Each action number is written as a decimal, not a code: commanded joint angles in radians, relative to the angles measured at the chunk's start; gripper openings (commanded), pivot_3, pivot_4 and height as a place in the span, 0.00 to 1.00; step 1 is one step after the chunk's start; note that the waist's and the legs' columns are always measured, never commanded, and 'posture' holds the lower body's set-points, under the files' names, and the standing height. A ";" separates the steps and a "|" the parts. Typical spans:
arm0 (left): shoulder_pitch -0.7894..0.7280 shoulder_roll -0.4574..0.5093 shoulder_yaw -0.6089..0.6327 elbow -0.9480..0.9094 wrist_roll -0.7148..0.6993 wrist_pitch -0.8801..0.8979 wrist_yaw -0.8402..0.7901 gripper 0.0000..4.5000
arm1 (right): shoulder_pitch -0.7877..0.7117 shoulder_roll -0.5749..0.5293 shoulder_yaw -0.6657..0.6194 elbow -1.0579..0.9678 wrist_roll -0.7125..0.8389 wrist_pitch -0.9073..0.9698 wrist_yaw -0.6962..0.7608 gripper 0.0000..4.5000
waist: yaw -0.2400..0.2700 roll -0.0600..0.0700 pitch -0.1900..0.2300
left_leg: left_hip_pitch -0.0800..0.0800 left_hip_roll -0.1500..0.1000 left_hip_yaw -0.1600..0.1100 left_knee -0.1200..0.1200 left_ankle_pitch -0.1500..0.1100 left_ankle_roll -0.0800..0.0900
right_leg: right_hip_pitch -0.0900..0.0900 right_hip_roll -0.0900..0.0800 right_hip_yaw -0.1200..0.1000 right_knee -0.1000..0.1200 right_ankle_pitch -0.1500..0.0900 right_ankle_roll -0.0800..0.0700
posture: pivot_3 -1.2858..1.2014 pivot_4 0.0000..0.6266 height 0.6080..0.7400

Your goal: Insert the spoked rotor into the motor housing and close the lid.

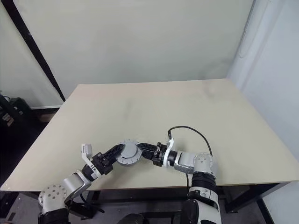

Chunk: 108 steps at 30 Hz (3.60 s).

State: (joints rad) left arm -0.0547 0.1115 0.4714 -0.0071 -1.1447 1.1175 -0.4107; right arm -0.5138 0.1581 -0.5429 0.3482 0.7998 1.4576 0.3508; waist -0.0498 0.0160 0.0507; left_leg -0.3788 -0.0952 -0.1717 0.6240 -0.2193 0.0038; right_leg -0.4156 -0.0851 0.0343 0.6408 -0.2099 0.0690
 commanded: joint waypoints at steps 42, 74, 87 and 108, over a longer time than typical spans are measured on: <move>0.049 0.156 -0.044 -0.004 0.109 -0.230 0.071 0.00 | 0.115 -0.147 0.424 -0.131 -0.176 -0.470 0.067 0.70 | 0.000 -0.001 0.000 | 0.002 0.000 -0.001 0.001 0.000 0.000 | 0.003 0.000 0.000 -0.001 0.000 -0.001 | 0.52 0.00 1.00; 0.044 0.169 -0.168 -0.017 0.263 -0.234 -0.006 0.00 | 0.089 -0.176 0.565 -0.109 -0.271 -0.450 0.083 0.70 | 0.000 -0.001 0.000 | 0.002 0.000 -0.001 0.001 0.000 0.000 | 0.003 0.000 0.000 -0.001 0.000 -0.001 | 0.52 0.00 1.00; -0.022 0.155 -0.250 0.062 0.408 -0.281 0.007 0.00 | -0.058 -0.123 0.417 0.166 -0.227 -0.416 0.089 0.99 | 0.000 -0.001 0.000 | 0.003 0.000 -0.001 0.002 0.000 0.000 | 0.003 0.001 0.000 0.000 0.000 -0.001 | 0.52 0.00 1.00; -0.018 0.156 -0.298 0.092 0.513 -0.279 0.010 0.00 | -0.128 -0.033 0.358 0.279 -0.224 -0.332 0.091 0.99 | 0.000 0.001 0.000 | 0.010 0.000 -0.001 0.002 0.000 0.000 | 0.008 0.000 0.000 0.000 0.000 -0.001 | 0.52 0.00 1.00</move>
State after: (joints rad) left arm -0.0849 0.2675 0.1964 0.0692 -0.6602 0.8223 -0.4103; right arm -0.6102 0.1031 -0.1739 0.6392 0.5542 1.1341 0.4380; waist -0.0498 0.0167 0.0507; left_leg -0.3691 -0.0953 -0.1725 0.6255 -0.2195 0.0033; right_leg -0.4078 -0.0847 0.0339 0.6414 -0.2095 0.0683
